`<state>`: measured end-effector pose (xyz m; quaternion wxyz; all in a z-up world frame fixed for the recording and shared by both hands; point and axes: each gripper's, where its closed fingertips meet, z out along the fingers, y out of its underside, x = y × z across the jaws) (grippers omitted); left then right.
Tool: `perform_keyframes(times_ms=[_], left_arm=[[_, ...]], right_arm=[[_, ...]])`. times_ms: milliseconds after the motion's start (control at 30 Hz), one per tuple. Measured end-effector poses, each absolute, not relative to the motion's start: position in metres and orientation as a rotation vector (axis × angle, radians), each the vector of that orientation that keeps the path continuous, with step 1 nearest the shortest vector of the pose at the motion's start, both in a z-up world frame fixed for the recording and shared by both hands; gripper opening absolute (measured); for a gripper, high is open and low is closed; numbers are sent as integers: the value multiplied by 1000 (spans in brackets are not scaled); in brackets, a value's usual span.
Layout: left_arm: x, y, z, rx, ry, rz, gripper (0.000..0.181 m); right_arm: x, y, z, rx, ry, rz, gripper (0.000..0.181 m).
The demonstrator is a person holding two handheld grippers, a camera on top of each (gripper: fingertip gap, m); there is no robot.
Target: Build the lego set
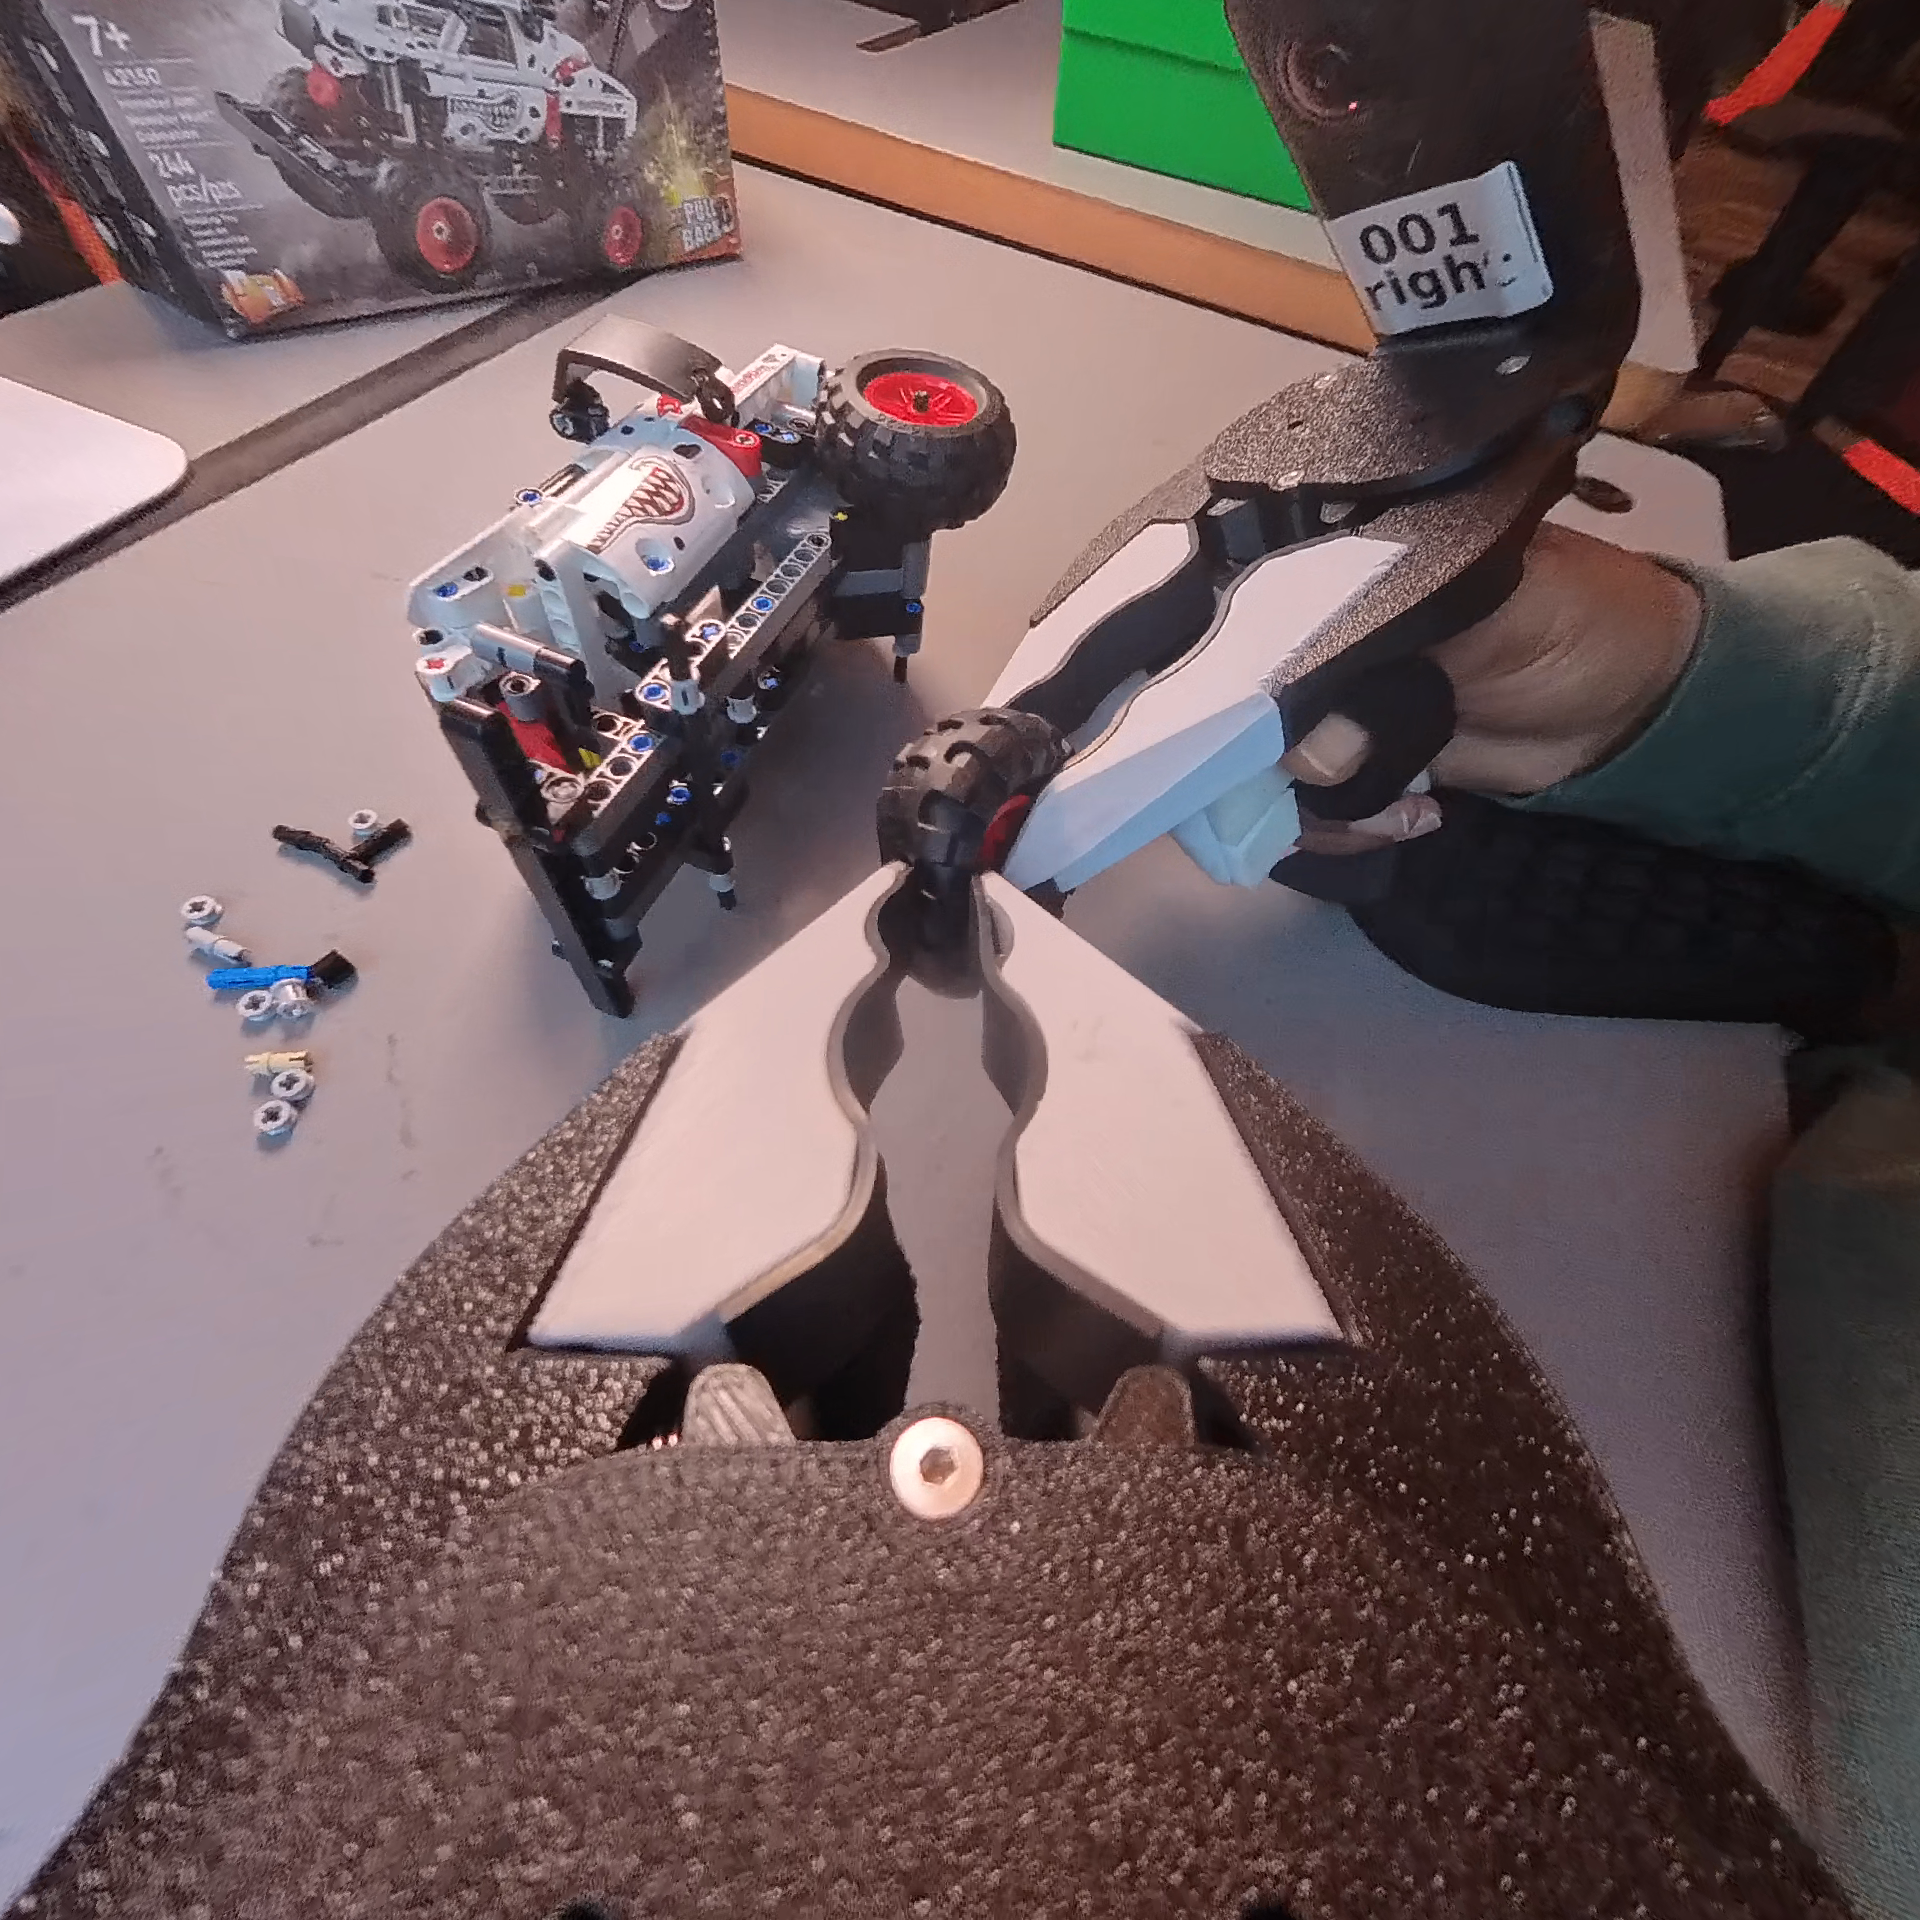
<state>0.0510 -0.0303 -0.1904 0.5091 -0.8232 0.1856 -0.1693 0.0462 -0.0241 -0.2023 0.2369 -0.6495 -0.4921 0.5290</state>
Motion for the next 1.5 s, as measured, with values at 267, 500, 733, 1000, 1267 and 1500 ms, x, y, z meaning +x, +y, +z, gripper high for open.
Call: perform_keyframes(times_ms=[267, 500, 733, 1000, 1267, 1500], left_arm=[[45, -34, -205, -1966, 527, 1, 4], [43, -41, -209, -1974, 504, 97, 3], [47, -53, -217, -1986, 531, 234, 3], [52, -70, -233, -1942, 823, 435, 3], [58, -79, -199, -1914, 765, -88, 0], [22, -75, -152, -1820, 534, -436, 48]], right_arm=[[42, -27, -218, -1816, -1413, 1303, 24], [39, -32, -223, -1820, -1461, 1286, 24], [39, -40, -229, -1835, -1529, 1286, 25], [39, -51, -240, -1826, -1651, 1217, 25], [48, -39, -224, -1677, -1613, 1097, 24], [58, -54, -181, -1243, -1647, 1174, 26]])
